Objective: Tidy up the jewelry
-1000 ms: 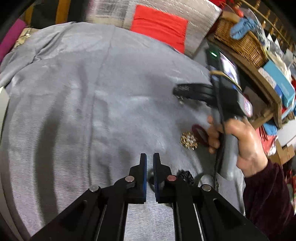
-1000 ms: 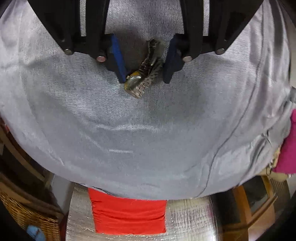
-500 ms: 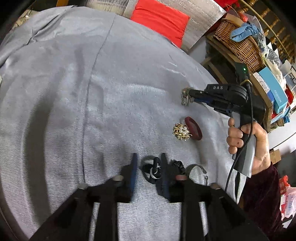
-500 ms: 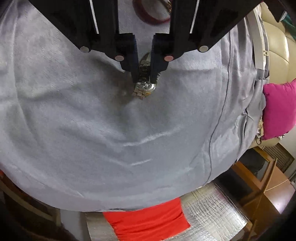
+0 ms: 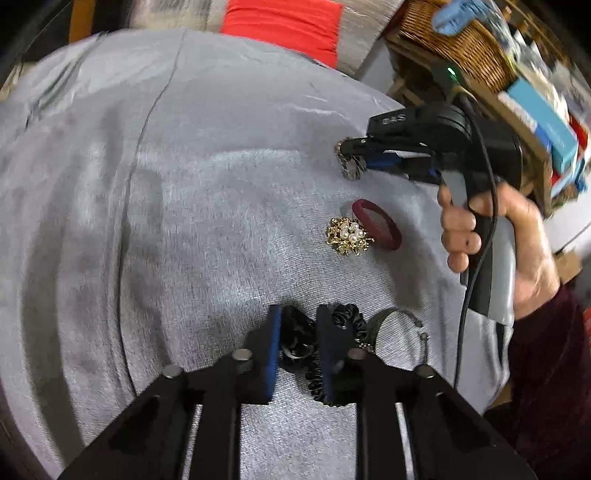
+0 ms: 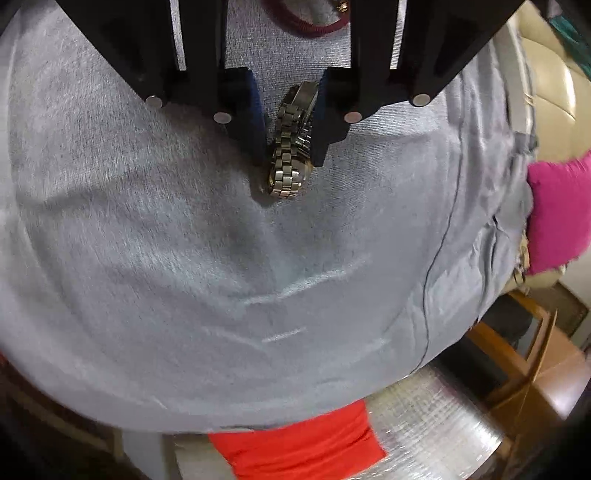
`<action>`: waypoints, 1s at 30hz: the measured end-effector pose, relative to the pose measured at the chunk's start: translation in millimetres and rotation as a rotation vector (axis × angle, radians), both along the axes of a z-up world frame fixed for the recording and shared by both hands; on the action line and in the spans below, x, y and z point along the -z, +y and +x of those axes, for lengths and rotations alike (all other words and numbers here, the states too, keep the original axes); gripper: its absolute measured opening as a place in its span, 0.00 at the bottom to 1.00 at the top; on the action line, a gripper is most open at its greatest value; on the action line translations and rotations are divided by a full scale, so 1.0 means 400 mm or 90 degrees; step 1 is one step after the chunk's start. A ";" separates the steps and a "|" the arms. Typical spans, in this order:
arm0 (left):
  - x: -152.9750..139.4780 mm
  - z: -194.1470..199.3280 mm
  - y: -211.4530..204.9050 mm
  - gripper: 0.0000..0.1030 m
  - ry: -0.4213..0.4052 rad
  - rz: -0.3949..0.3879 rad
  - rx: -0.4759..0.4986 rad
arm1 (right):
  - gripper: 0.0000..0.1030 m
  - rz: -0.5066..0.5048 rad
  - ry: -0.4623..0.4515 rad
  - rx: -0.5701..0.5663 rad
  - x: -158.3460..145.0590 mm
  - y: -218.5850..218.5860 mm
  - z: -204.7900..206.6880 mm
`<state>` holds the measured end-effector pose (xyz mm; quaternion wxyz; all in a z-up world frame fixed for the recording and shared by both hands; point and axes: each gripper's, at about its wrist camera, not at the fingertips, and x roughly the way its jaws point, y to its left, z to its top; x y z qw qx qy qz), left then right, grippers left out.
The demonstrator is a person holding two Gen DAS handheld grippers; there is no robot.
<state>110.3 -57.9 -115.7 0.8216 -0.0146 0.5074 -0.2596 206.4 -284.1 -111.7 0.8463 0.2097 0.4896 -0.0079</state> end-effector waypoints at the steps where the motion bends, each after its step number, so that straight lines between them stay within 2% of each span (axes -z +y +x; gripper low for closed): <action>1: -0.004 -0.003 -0.006 0.07 -0.010 0.006 0.003 | 0.12 -0.001 -0.003 -0.005 -0.001 0.002 0.000; 4: -0.014 -0.011 -0.001 0.07 -0.019 0.002 -0.005 | 0.12 0.001 -0.019 -0.008 -0.013 0.004 -0.005; 12: -0.080 -0.037 0.103 0.06 -0.058 -0.030 -0.058 | 0.12 0.029 -0.075 -0.046 -0.087 0.042 -0.029; 23: -0.145 -0.067 0.248 0.06 -0.100 -0.058 -0.198 | 0.12 0.077 -0.120 -0.088 -0.176 0.132 -0.067; 25: -0.162 -0.084 0.274 0.06 -0.125 -0.045 -0.226 | 0.12 0.085 -0.130 -0.105 -0.197 0.166 -0.075; 30: -0.187 -0.126 0.352 0.06 -0.148 -0.055 -0.290 | 0.12 0.088 -0.154 -0.153 -0.247 0.265 -0.103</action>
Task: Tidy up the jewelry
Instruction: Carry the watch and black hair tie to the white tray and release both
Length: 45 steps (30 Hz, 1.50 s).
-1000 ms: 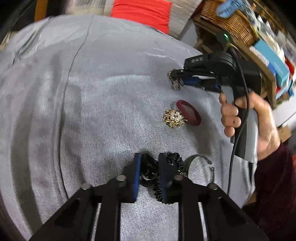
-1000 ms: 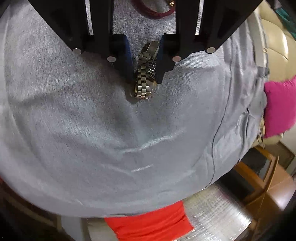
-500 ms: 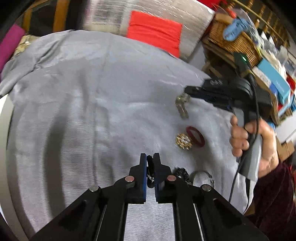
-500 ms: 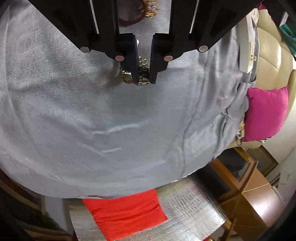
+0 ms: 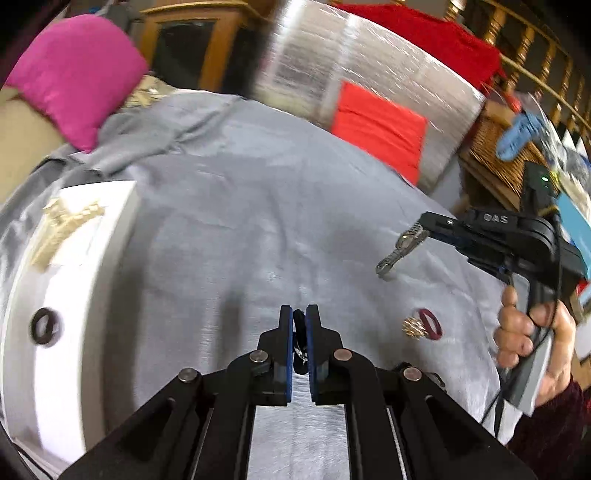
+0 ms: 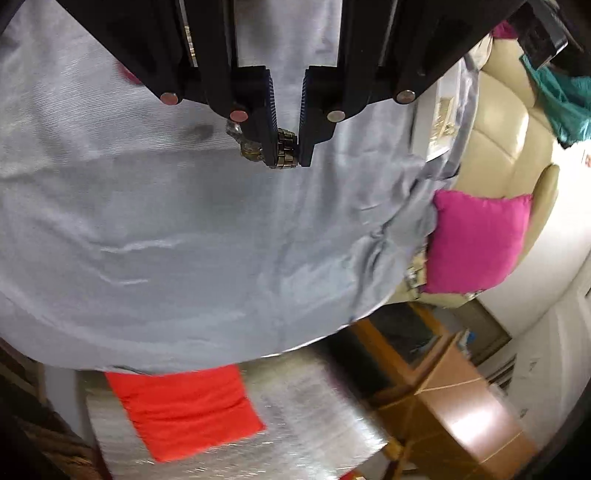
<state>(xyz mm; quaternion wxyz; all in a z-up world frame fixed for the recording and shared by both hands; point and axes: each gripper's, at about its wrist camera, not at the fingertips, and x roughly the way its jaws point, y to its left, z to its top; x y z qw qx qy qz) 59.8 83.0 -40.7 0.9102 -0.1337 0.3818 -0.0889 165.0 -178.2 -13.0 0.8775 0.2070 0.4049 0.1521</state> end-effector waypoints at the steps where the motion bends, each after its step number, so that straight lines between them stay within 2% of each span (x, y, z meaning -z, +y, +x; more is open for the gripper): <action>1: -0.005 -0.011 0.019 0.06 -0.006 0.008 -0.020 | 0.12 0.001 -0.007 -0.013 -0.013 0.027 -0.007; 8: -0.009 -0.091 0.145 0.06 -0.021 0.033 -0.154 | 0.12 0.019 -0.059 -0.115 -0.101 0.231 -0.061; 13: 0.000 -0.136 0.283 0.06 -0.005 0.000 -0.250 | 0.12 0.022 -0.061 -0.202 -0.130 0.428 -0.071; 18: 0.018 -0.167 0.405 0.06 0.017 -0.012 -0.333 | 0.12 0.019 -0.049 -0.267 -0.112 0.597 -0.090; 21: 0.035 -0.169 0.444 0.06 0.035 -0.017 -0.359 | 0.12 0.018 -0.035 -0.298 -0.092 0.686 -0.104; 27: 0.099 -0.169 0.508 0.06 0.108 -0.035 -0.416 | 0.12 0.015 0.013 -0.347 -0.019 0.861 -0.084; 34: 0.136 -0.163 0.524 0.07 0.152 -0.031 -0.440 | 0.12 0.016 0.081 -0.354 0.094 0.965 -0.047; 40: 0.162 -0.148 0.528 0.07 0.185 -0.030 -0.449 | 0.12 -0.006 0.116 -0.312 0.171 0.956 -0.003; 45: 0.195 -0.129 0.533 0.07 0.227 -0.022 -0.466 | 0.16 -0.033 0.132 -0.287 0.186 0.947 0.024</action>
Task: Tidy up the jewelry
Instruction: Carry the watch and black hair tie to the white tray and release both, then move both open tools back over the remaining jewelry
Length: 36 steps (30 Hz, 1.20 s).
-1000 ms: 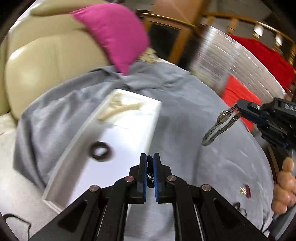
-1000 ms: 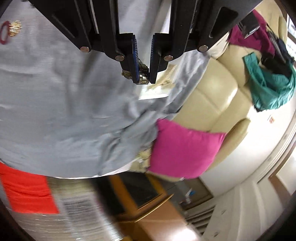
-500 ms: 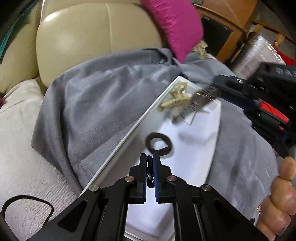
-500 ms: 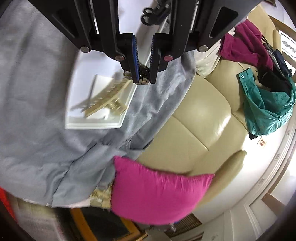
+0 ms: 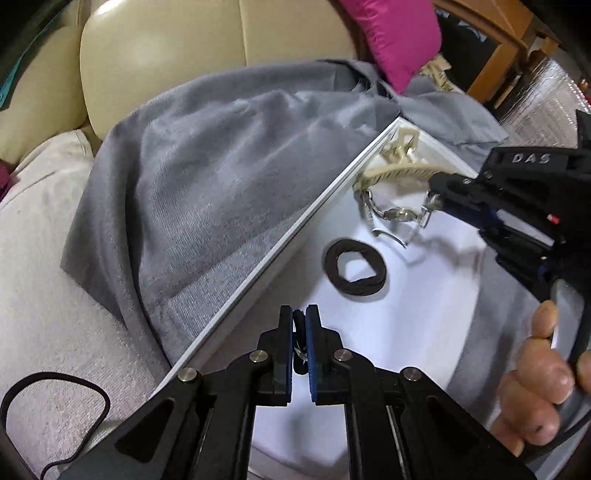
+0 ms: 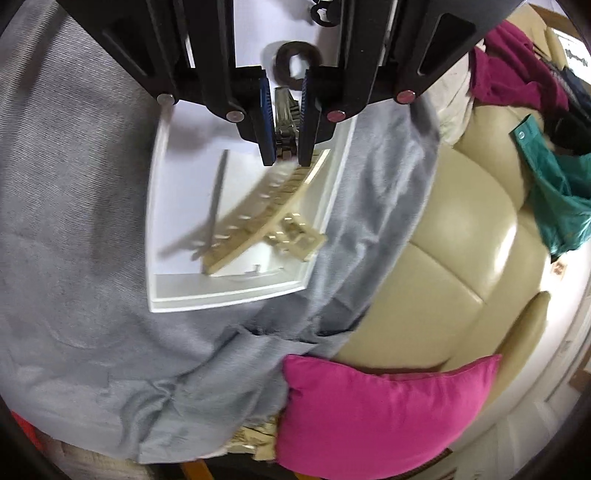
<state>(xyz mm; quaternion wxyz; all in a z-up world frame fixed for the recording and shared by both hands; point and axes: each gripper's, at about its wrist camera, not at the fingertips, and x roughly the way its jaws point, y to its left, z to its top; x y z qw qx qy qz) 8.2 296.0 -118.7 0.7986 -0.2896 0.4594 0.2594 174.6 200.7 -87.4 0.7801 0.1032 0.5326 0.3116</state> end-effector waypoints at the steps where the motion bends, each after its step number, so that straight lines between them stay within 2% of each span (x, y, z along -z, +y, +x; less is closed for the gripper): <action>1: 0.004 0.003 0.001 0.07 0.007 0.003 -0.004 | 0.17 0.001 0.004 -0.002 0.002 -0.001 0.006; 2: 0.005 0.004 0.002 0.07 0.010 0.005 -0.007 | 0.19 0.003 0.005 -0.003 0.001 -0.001 0.009; 3: 0.007 0.005 0.004 0.07 0.012 0.006 -0.011 | 0.31 0.006 0.006 -0.002 -0.001 -0.003 0.011; 4: 0.007 0.006 0.006 0.12 0.015 0.009 -0.015 | 0.49 0.012 0.007 0.001 -0.007 -0.009 0.012; 5: 0.007 0.005 0.007 0.21 0.017 0.011 -0.017 | 0.59 0.021 0.005 0.005 -0.016 -0.017 0.011; 6: 0.005 0.006 0.008 0.25 0.017 0.013 -0.018 | 0.64 0.033 -0.002 0.008 -0.028 -0.028 0.007; 7: 0.003 0.007 0.004 0.29 0.015 0.012 -0.014 | 0.64 0.043 -0.022 0.008 -0.049 -0.046 -0.001; 10: -0.018 0.011 -0.017 0.32 0.011 0.052 -0.002 | 0.64 0.043 -0.060 0.015 -0.095 -0.100 -0.018; 12: -0.041 0.008 -0.040 0.41 -0.004 0.079 0.009 | 0.64 0.046 -0.078 0.029 -0.124 -0.166 -0.034; 13: -0.056 0.004 -0.055 0.48 -0.016 0.096 0.013 | 0.64 0.043 -0.089 0.041 -0.139 -0.211 -0.042; 14: -0.072 0.001 -0.071 0.51 -0.028 0.118 0.017 | 0.64 0.040 -0.097 0.052 -0.151 -0.258 -0.049; 20: -0.155 -0.008 -0.163 0.55 -0.094 0.225 0.057 | 0.64 0.031 -0.121 0.151 -0.206 -0.601 -0.113; 22: -0.178 -0.007 -0.213 0.61 -0.122 0.256 0.094 | 0.64 0.031 -0.129 0.193 -0.219 -0.733 -0.148; 24: -0.199 -0.001 -0.265 0.63 -0.145 0.273 0.139 | 0.64 0.030 -0.130 0.224 -0.226 -0.832 -0.174; 28: -0.214 0.012 -0.396 0.64 -0.181 0.277 0.253 | 0.64 0.040 -0.103 0.280 -0.199 -1.021 -0.223; 30: -0.214 0.023 -0.463 0.65 -0.194 0.266 0.318 | 0.64 0.048 -0.086 0.294 -0.174 -1.078 -0.240; 36: -0.178 0.059 -0.642 0.65 -0.177 0.206 0.467 | 0.58 0.081 -0.011 0.309 -0.079 -1.148 -0.255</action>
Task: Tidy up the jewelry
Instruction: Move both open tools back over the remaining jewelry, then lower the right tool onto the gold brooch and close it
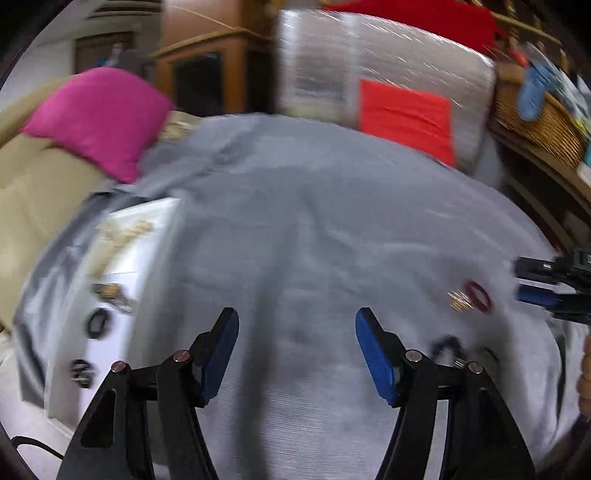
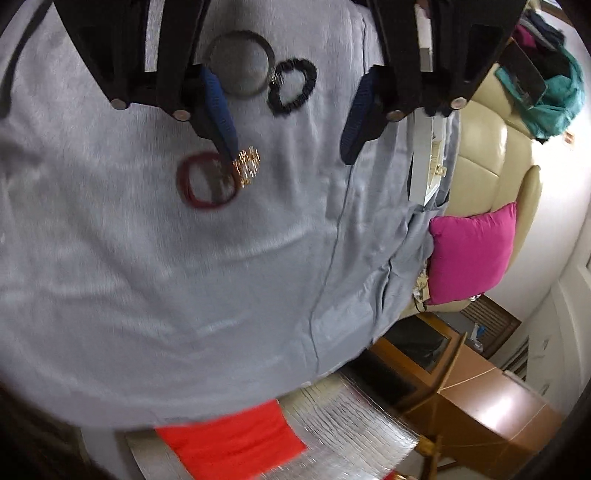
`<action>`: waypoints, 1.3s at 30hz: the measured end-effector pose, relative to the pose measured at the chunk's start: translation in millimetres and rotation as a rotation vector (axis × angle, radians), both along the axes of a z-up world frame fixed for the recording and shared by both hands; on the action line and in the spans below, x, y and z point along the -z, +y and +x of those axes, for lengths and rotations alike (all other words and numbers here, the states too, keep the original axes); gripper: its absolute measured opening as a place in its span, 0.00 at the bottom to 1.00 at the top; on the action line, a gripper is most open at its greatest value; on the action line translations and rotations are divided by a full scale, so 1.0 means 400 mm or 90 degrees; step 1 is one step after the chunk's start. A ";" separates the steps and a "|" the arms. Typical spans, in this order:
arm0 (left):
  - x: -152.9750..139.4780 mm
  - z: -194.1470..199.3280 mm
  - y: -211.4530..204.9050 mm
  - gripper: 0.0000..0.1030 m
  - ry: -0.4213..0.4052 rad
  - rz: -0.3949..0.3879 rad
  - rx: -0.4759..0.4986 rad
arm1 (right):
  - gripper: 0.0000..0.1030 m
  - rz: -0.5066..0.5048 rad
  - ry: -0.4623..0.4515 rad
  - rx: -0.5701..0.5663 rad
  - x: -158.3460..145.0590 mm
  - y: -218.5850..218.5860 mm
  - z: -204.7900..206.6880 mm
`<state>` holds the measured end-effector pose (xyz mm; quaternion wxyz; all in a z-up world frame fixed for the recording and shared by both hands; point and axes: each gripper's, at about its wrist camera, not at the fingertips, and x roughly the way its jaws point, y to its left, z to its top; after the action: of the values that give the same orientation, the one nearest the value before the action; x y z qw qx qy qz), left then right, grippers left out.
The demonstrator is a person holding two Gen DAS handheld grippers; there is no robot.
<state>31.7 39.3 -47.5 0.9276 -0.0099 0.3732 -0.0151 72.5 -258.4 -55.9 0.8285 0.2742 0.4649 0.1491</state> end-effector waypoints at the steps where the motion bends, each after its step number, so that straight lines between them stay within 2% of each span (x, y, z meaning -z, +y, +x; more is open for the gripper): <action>1: 0.006 0.004 -0.021 0.65 0.007 0.004 0.012 | 0.57 0.004 0.014 -0.006 0.018 -0.001 0.001; 7: 0.061 0.045 -0.121 0.65 0.071 -0.002 0.066 | 0.56 0.057 0.072 -0.025 0.104 -0.002 0.015; 9: 0.080 0.045 -0.146 0.64 0.088 -0.005 0.079 | 0.56 0.055 0.081 -0.026 0.115 0.003 0.020; 12: 0.101 0.051 -0.176 0.61 0.115 -0.015 0.109 | 0.56 0.020 0.067 -0.022 0.113 0.012 0.037; 18: 0.135 0.053 -0.228 0.61 0.151 0.003 0.140 | 0.56 -0.023 0.080 -0.019 0.145 0.038 0.083; 22: 0.152 0.055 -0.240 0.61 0.158 0.031 0.140 | 0.56 -0.083 0.064 -0.024 0.153 0.069 0.111; 32: 0.162 0.044 -0.249 0.61 0.142 0.077 0.145 | 0.57 -0.150 0.037 -0.057 0.156 0.096 0.141; 33: 0.162 0.042 -0.249 0.61 0.141 0.078 0.145 | 0.55 -0.168 0.034 -0.068 0.154 0.101 0.139; 37: 0.154 0.041 -0.240 0.61 0.136 0.080 0.138 | 0.34 -0.289 0.005 -0.105 0.155 0.139 0.129; 39: 0.151 0.042 -0.237 0.61 0.134 0.080 0.137 | 0.30 -0.300 -0.004 -0.108 0.154 0.138 0.124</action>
<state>48.4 -55.3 -107.9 0.8751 0.0870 0.4675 -0.0900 122.2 -203.4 -117.4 0.8556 0.0325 0.5055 0.1065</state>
